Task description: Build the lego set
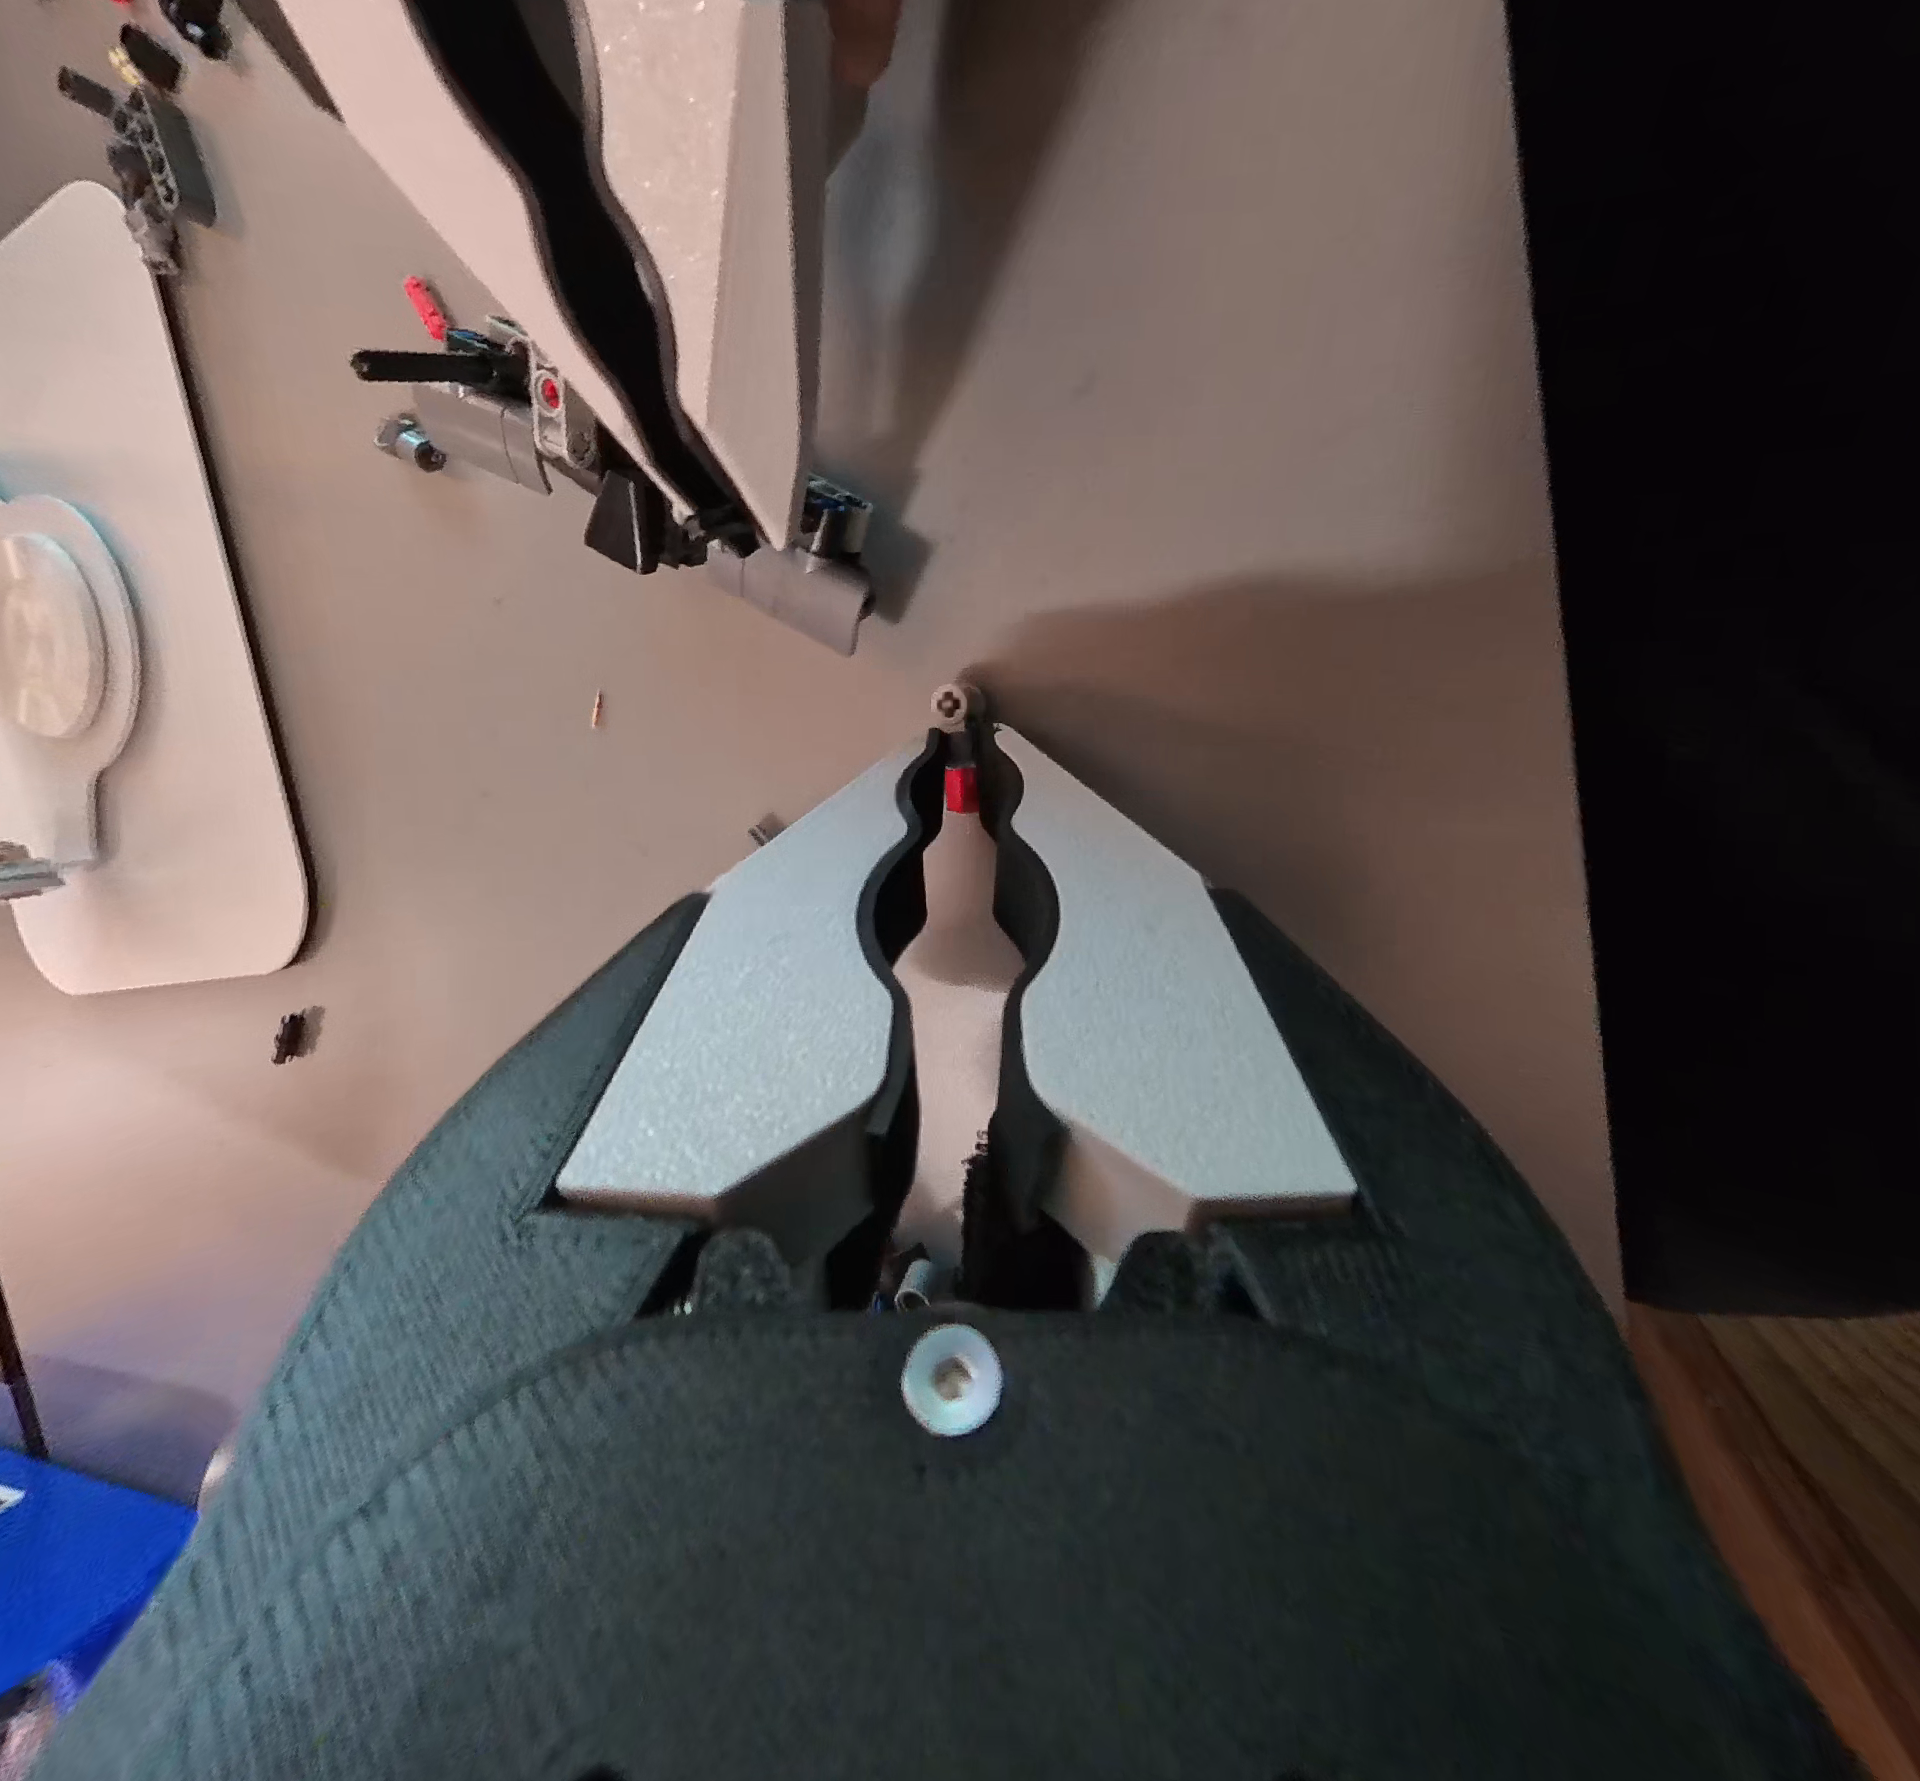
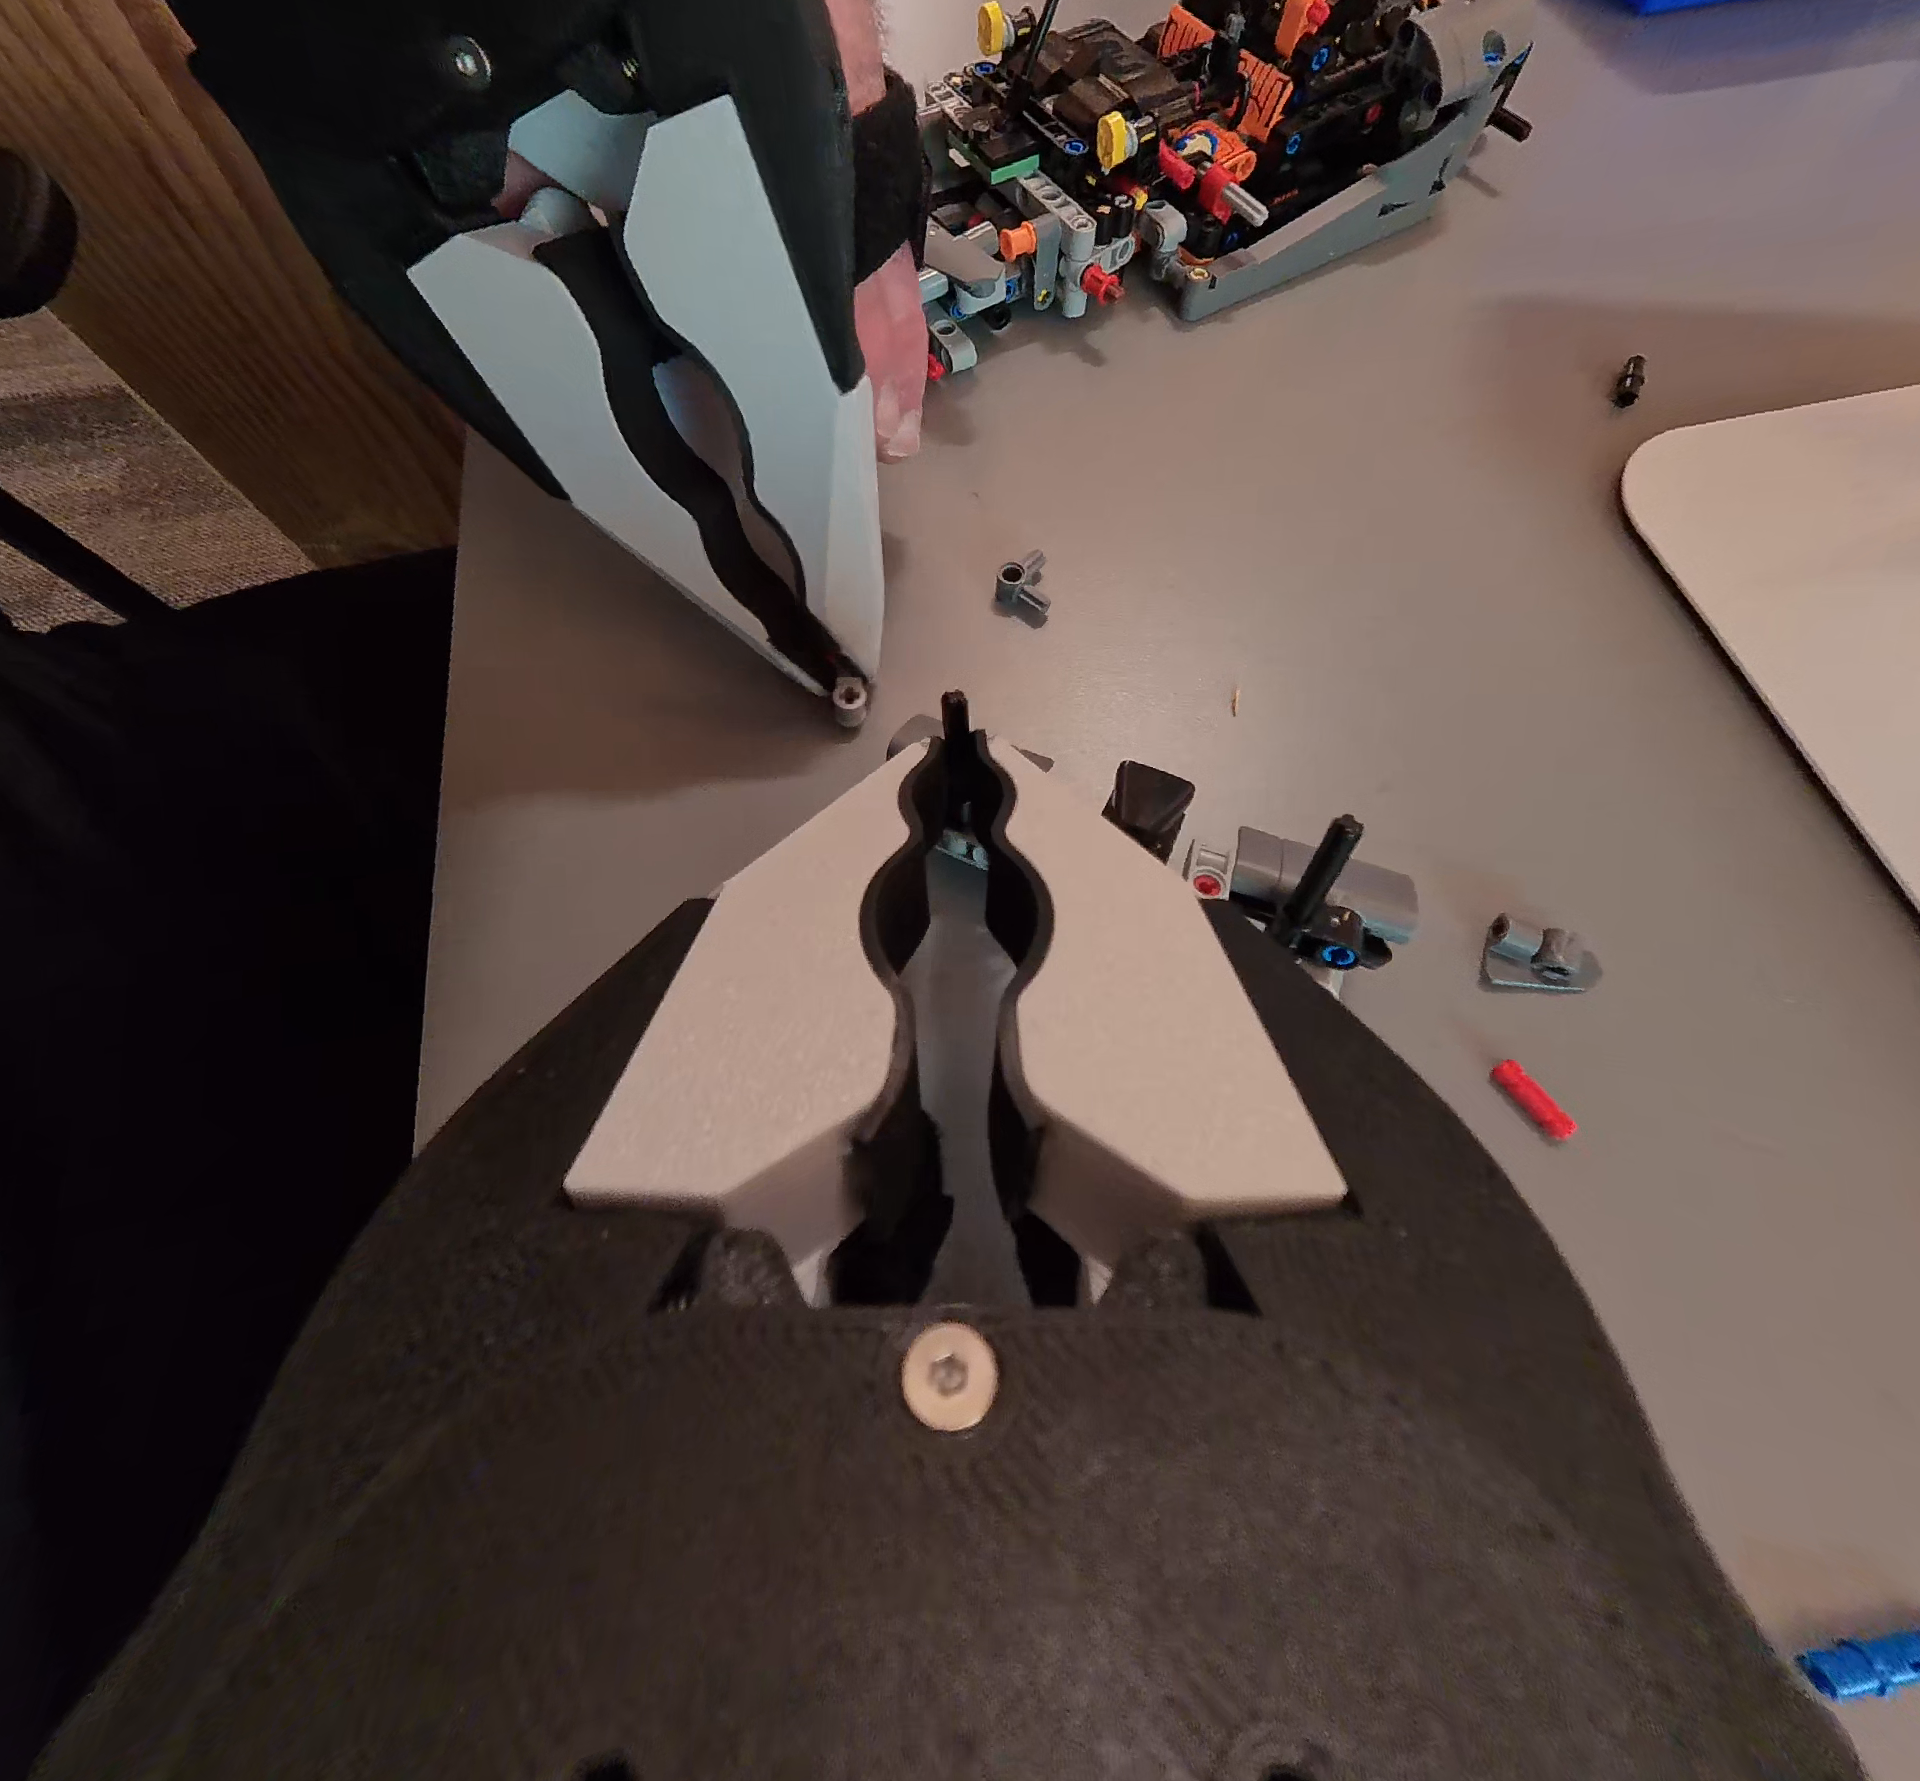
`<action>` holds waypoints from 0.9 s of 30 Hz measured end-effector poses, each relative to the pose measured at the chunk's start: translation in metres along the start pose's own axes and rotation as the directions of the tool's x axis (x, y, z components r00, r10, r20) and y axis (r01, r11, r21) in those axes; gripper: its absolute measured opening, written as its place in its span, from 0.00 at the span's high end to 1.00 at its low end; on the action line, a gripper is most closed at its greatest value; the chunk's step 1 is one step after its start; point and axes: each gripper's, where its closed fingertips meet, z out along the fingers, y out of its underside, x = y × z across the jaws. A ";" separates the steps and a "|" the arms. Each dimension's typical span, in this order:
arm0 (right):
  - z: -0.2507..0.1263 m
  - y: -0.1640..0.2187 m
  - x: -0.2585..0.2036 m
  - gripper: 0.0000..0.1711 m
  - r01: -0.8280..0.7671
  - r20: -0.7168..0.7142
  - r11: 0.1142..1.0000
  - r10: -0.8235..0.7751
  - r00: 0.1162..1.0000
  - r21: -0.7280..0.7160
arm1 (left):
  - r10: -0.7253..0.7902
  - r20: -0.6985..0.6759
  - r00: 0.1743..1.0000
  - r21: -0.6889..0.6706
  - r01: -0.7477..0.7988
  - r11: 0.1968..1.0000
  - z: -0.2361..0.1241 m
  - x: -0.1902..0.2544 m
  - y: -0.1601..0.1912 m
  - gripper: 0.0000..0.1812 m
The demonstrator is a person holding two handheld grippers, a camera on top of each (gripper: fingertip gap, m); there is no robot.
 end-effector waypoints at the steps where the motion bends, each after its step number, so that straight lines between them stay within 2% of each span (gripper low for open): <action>1: 0.000 0.000 -0.001 1.00 0.003 0.002 1.000 -0.003 1.000 -0.002 | -0.016 0.007 1.000 0.002 0.016 1.000 0.000 -0.001 0.000 0.98; 6: -0.001 0.001 -0.004 1.00 0.011 0.035 1.000 -0.011 0.999 -0.006 | -0.106 0.106 0.989 0.123 0.093 0.988 -0.019 -0.017 -0.015 0.98; 9: -0.001 0.002 -0.008 1.00 0.027 0.058 1.000 -0.026 0.998 -0.006 | -0.143 0.114 0.983 0.193 0.119 0.974 -0.029 -0.023 -0.029 0.98; 18: -0.004 0.000 -0.012 1.00 0.030 0.087 0.999 -0.031 0.996 0.014 | -0.158 0.109 0.982 0.269 0.124 0.955 -0.026 -0.032 -0.041 0.98; 27: -0.008 -0.003 -0.016 1.00 0.001 0.146 0.999 -0.007 0.989 0.037 | -0.076 0.103 0.992 0.281 0.044 0.959 -0.026 -0.029 -0.047 0.98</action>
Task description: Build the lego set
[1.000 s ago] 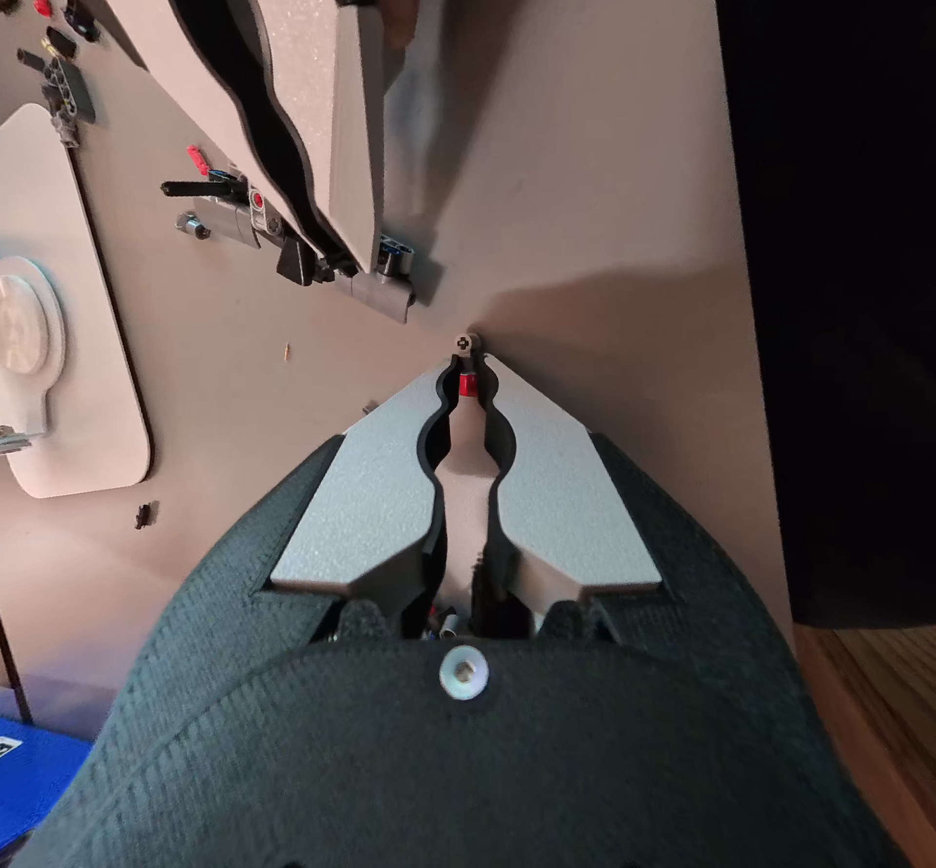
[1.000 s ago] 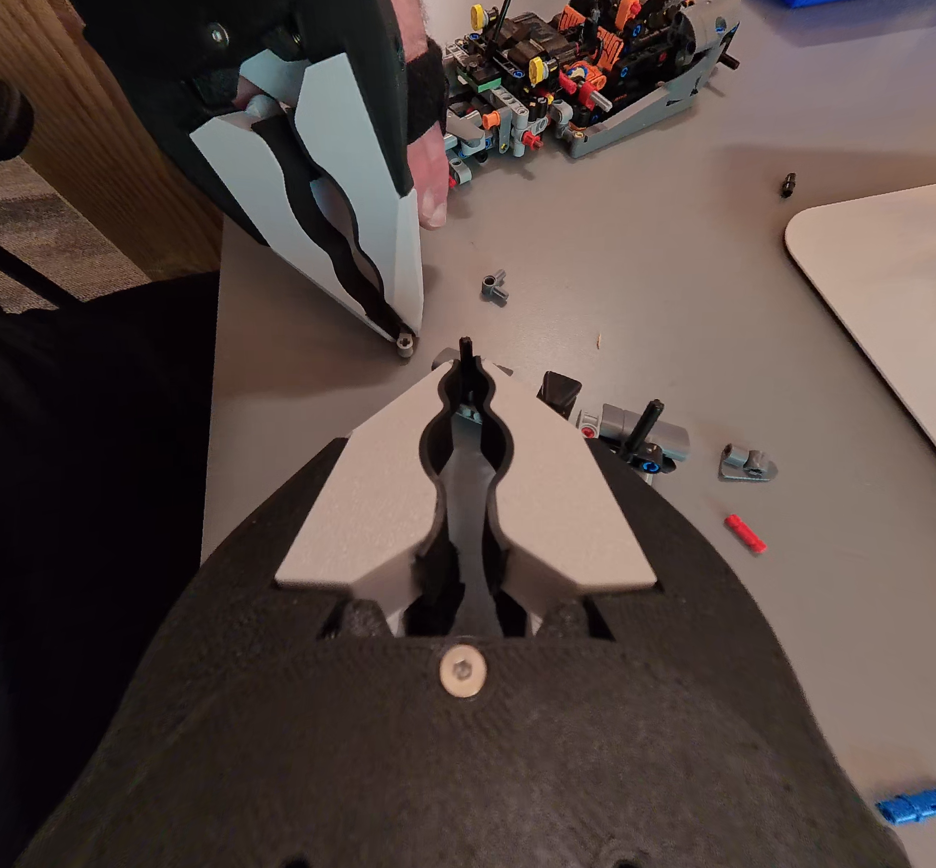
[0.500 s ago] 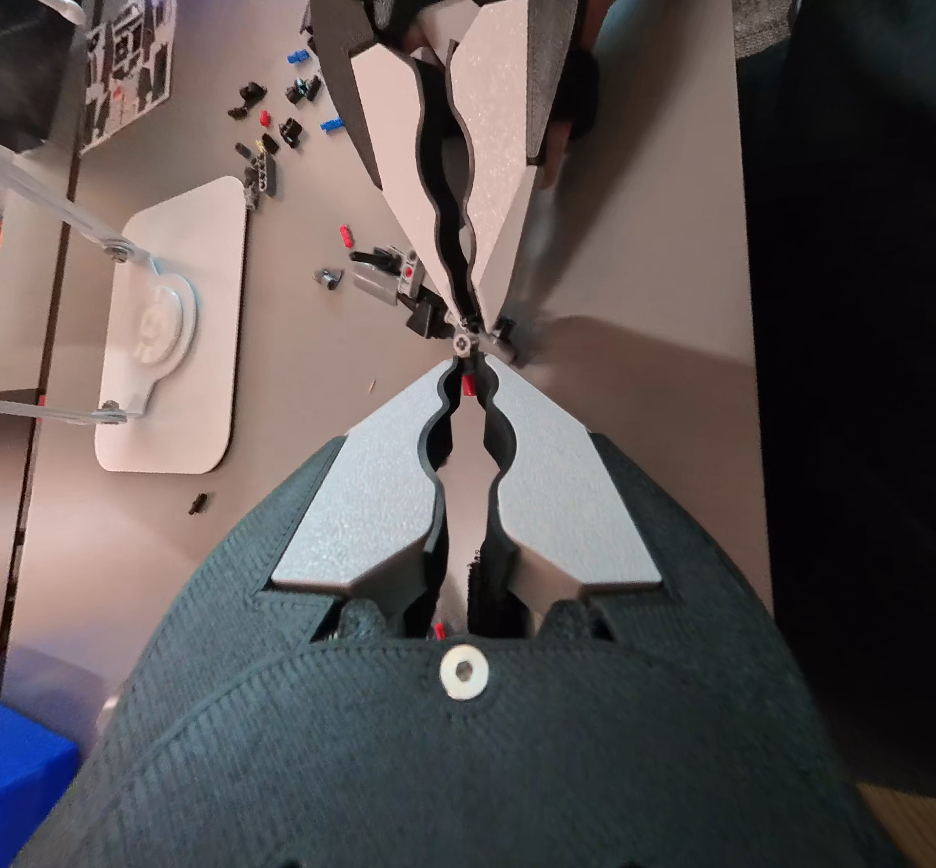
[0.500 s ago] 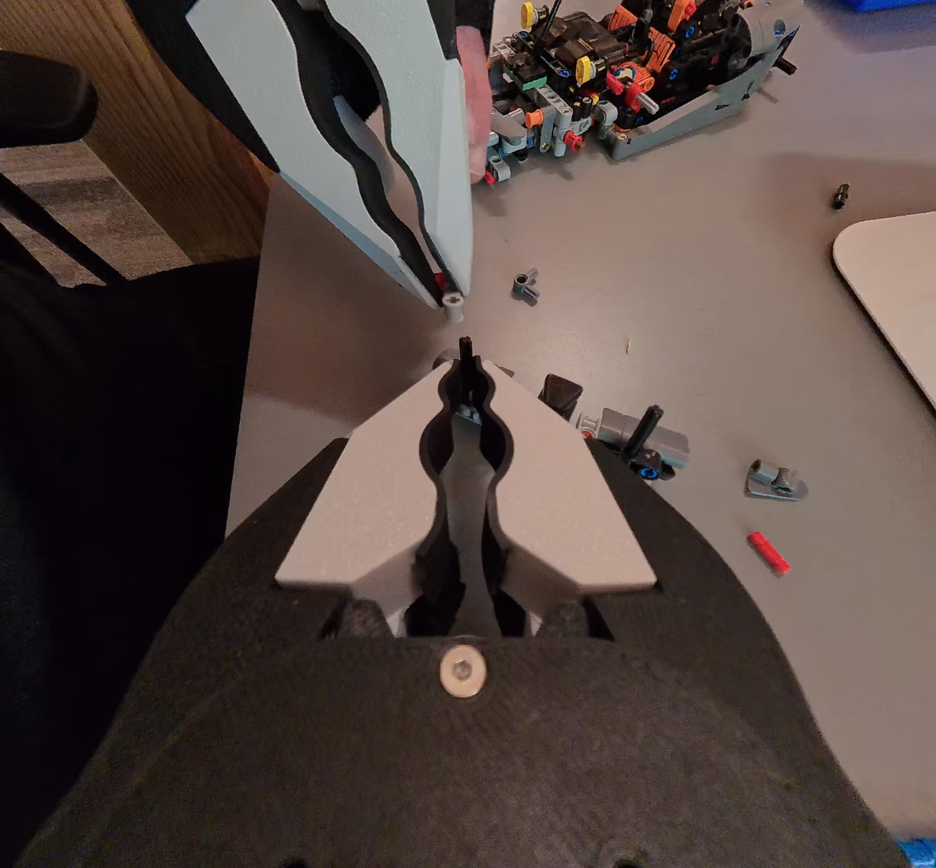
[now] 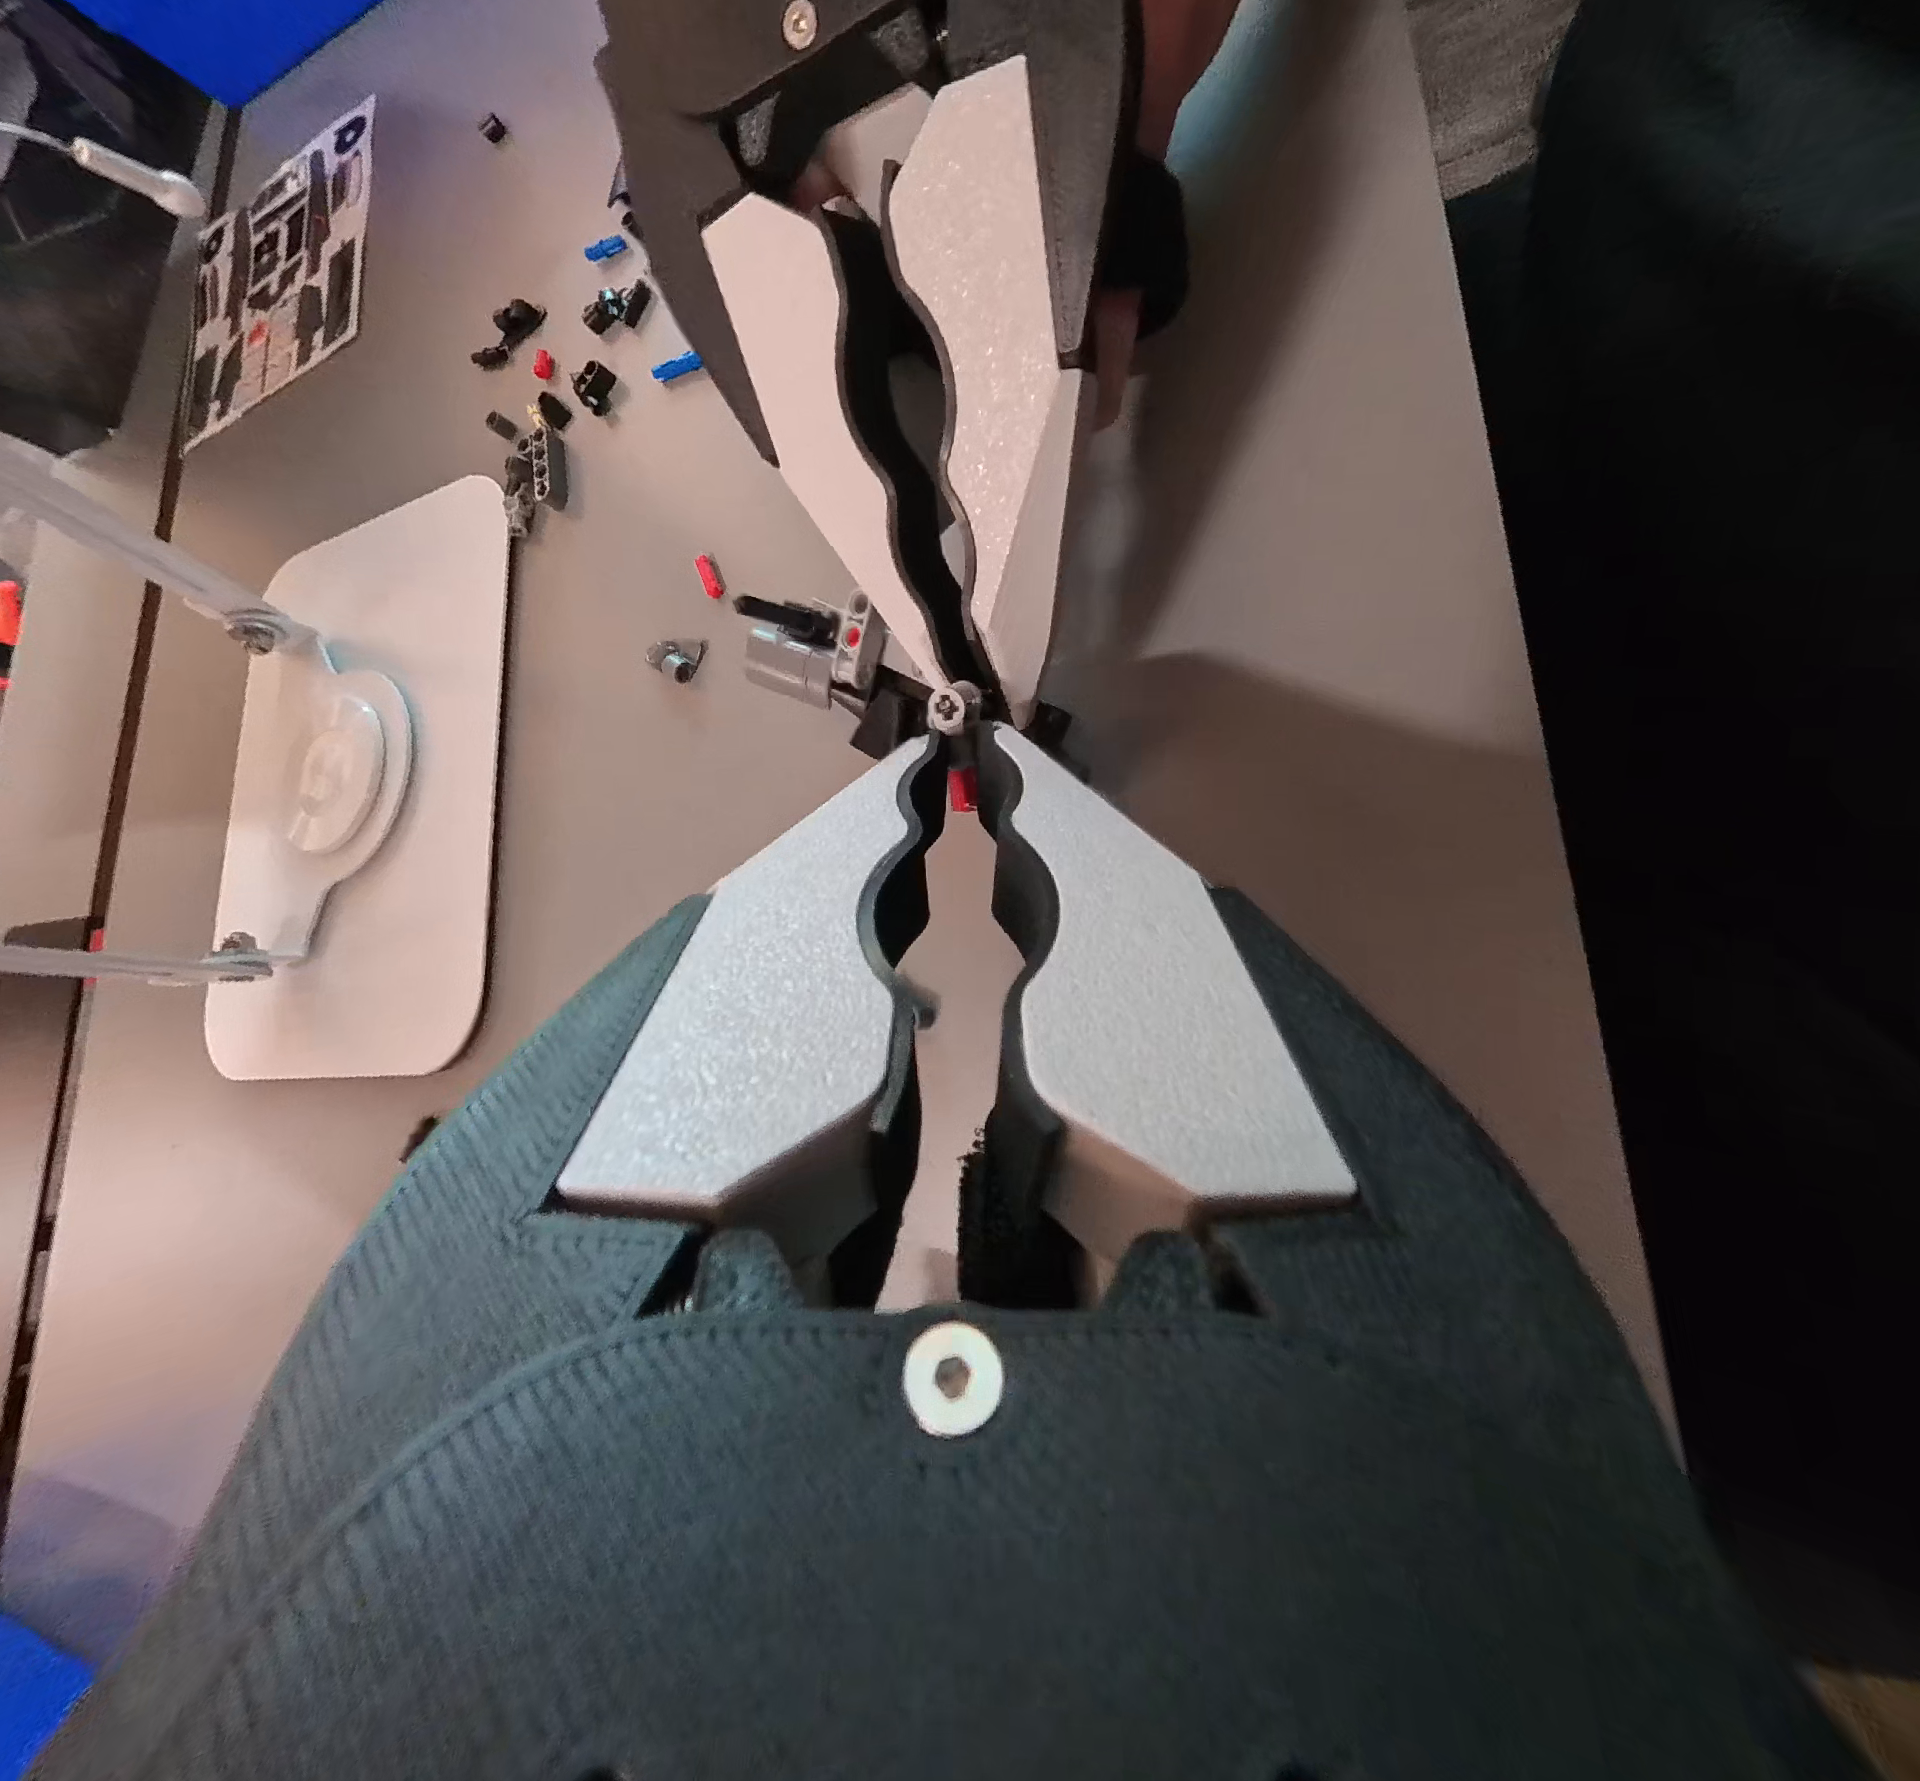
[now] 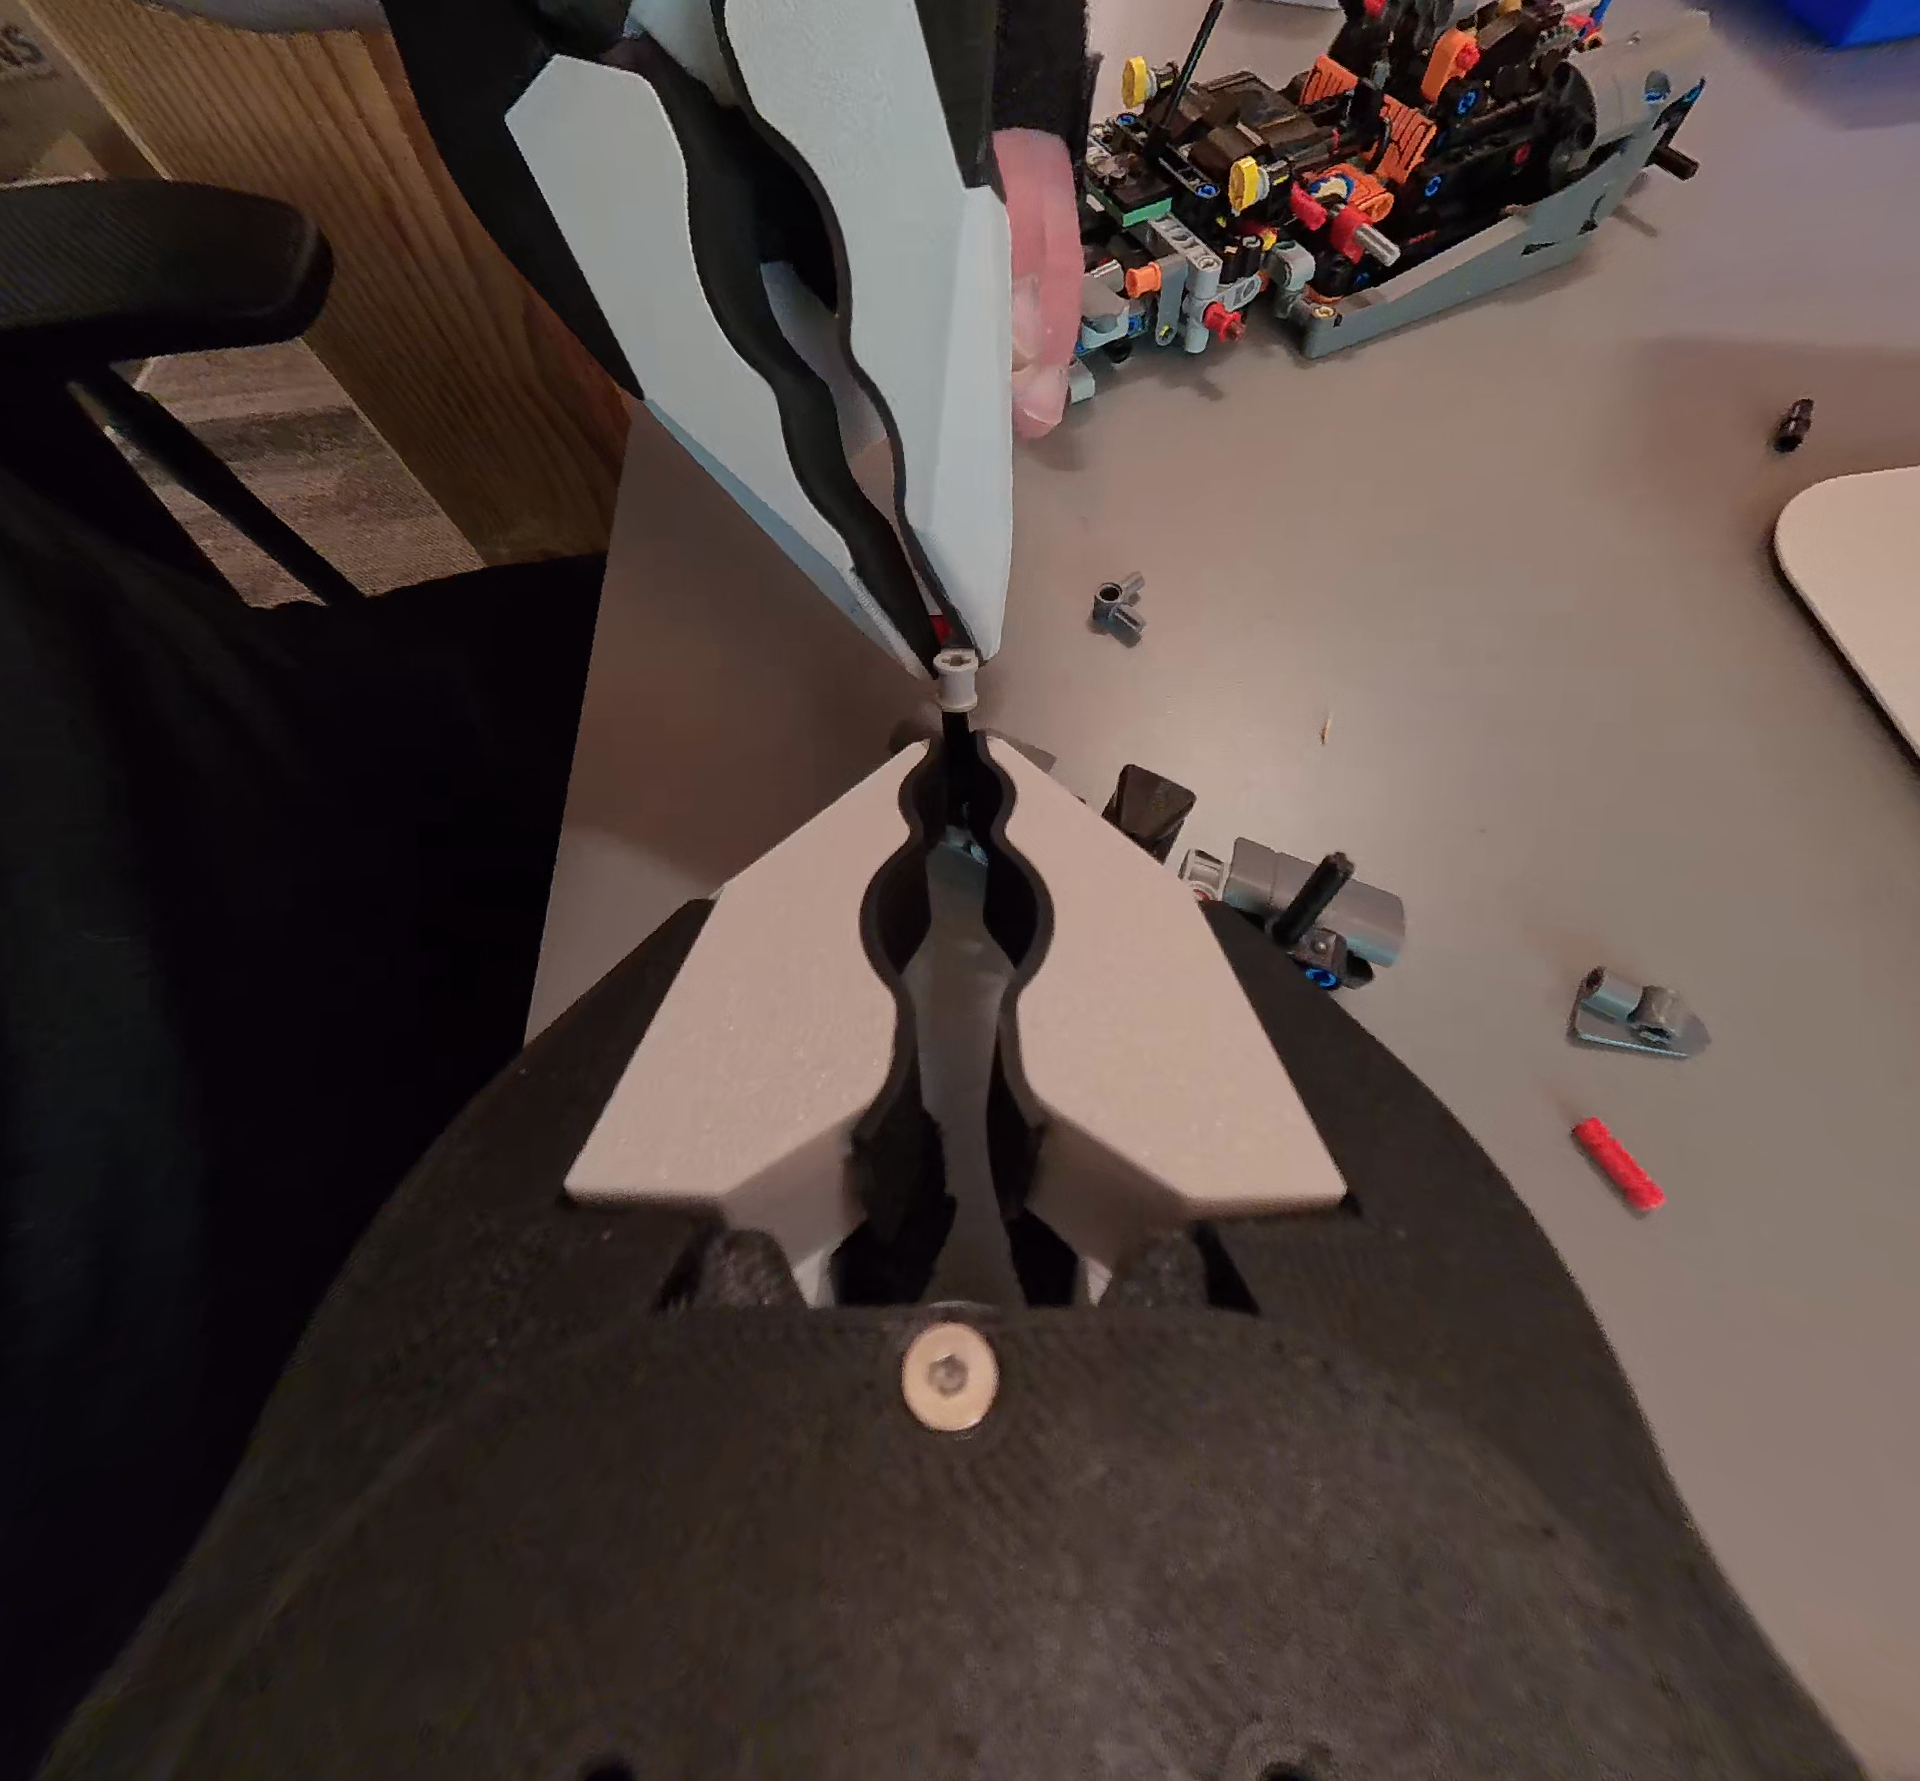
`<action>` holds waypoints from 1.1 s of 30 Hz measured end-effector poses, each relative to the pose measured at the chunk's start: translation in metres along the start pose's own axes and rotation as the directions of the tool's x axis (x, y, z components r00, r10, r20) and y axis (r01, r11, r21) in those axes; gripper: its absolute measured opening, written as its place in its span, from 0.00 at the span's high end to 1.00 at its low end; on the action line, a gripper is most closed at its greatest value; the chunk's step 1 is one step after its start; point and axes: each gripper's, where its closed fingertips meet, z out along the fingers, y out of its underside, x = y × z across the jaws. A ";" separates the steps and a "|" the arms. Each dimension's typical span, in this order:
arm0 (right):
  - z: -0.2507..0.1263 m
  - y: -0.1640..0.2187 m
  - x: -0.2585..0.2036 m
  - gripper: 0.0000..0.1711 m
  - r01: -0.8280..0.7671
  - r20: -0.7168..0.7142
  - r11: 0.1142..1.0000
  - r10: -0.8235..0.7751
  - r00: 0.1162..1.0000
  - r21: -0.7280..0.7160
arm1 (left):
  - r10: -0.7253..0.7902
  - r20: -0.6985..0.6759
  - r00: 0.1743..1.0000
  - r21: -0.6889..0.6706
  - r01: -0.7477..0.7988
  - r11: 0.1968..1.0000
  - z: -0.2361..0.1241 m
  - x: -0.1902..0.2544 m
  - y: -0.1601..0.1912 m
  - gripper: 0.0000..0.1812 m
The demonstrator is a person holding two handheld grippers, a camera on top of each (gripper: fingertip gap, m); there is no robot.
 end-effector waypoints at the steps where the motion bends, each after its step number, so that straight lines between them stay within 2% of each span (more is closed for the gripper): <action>1: -0.001 -0.001 -0.001 1.00 -0.003 0.009 1.000 0.002 1.000 0.005 | 0.020 -0.002 1.000 0.002 -0.020 1.000 0.000 0.000 -0.001 0.98; 5: -0.002 -0.001 -0.004 1.00 -0.002 0.043 1.000 0.001 0.999 0.011 | 0.082 -0.026 0.996 0.026 -0.082 0.996 -0.001 0.002 -0.003 0.98; 14: 0.004 0.008 -0.006 1.00 0.054 0.042 0.996 -0.051 0.998 -0.064 | 0.326 -0.100 0.940 -0.128 -0.337 0.933 0.003 0.008 0.004 0.98; 17: 0.005 0.010 -0.006 1.00 0.057 0.041 0.996 -0.055 0.998 -0.073 | 0.343 -0.115 0.932 -0.132 -0.356 0.925 0.006 0.009 0.007 0.98; 23: 0.004 0.011 -0.004 1.00 0.054 0.026 0.996 -0.052 0.998 -0.072 | 0.333 -0.060 0.941 -0.140 -0.338 0.931 0.008 0.007 0.006 0.98; 33: 0.005 0.011 -0.003 1.00 0.040 0.013 0.996 -0.040 0.999 -0.078 | 0.391 -0.037 0.919 -0.279 -0.386 0.880 0.009 0.006 0.009 0.99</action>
